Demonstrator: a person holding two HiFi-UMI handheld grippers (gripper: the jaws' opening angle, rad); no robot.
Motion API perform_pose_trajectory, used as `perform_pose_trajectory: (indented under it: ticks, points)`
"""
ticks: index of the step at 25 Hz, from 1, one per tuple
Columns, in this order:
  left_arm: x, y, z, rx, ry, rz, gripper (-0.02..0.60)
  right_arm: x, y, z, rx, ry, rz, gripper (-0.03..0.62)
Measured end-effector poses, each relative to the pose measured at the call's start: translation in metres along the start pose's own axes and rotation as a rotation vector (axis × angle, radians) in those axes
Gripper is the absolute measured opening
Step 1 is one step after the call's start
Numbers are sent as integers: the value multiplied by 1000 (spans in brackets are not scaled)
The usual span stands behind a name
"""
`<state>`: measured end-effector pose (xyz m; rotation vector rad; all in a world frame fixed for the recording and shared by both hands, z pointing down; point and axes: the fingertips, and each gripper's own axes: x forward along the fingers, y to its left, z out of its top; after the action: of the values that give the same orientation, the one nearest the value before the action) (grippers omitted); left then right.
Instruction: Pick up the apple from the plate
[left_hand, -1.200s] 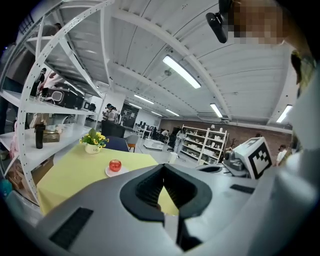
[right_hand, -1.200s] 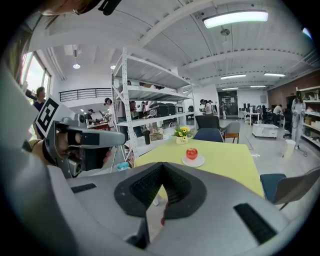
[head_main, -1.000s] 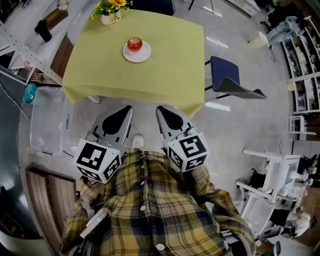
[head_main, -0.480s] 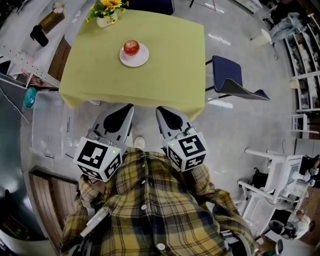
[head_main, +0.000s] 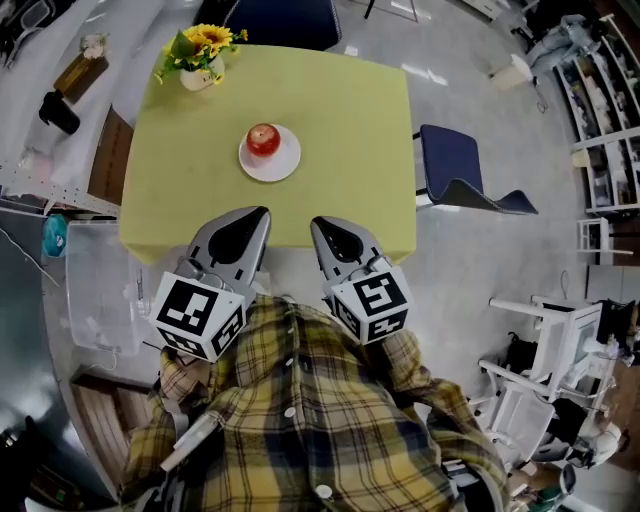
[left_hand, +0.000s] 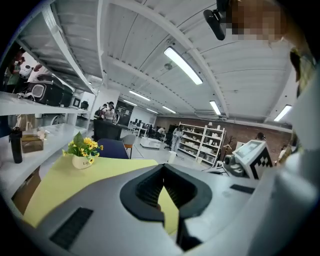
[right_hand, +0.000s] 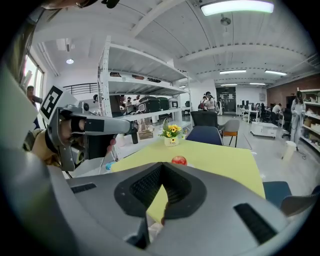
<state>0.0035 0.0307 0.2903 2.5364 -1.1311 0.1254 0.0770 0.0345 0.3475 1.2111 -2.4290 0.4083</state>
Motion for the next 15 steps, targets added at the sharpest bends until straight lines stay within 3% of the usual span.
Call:
perform_pose_trajectory:
  ticks: [7, 15]
  points:
    - [30, 68, 28, 9, 33, -39, 8, 64, -16, 33, 32, 23, -37, -3]
    - [57, 125, 32, -12, 97, -85, 7, 119, -33, 45, 94, 72, -91, -3]
